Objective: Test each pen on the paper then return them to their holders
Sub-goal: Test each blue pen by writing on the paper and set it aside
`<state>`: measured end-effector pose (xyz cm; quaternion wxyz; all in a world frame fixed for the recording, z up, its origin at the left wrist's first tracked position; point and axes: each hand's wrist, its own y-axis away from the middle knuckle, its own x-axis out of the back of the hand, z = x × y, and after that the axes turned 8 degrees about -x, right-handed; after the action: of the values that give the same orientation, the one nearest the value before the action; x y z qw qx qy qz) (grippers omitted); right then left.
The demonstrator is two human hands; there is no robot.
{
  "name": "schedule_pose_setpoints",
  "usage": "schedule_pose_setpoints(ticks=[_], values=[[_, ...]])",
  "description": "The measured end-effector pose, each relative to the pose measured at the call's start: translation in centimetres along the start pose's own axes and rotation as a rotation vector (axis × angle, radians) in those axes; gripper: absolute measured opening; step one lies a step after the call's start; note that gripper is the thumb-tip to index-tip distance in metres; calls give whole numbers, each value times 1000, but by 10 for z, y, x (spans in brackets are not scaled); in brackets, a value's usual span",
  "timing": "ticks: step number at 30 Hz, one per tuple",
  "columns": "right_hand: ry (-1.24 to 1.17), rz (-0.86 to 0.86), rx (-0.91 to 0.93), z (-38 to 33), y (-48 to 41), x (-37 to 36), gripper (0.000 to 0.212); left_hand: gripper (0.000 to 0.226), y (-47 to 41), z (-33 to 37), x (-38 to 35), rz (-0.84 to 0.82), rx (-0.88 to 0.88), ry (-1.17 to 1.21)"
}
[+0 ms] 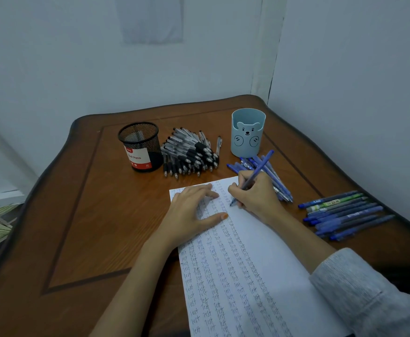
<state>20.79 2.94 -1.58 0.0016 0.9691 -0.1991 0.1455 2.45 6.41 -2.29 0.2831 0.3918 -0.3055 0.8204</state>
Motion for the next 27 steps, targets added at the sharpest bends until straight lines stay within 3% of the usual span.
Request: schedule_pose_setpoints(ticks=[27], values=[[-1,7,11,-3,0,3,32,54,0,5,2,-25,20,-1]])
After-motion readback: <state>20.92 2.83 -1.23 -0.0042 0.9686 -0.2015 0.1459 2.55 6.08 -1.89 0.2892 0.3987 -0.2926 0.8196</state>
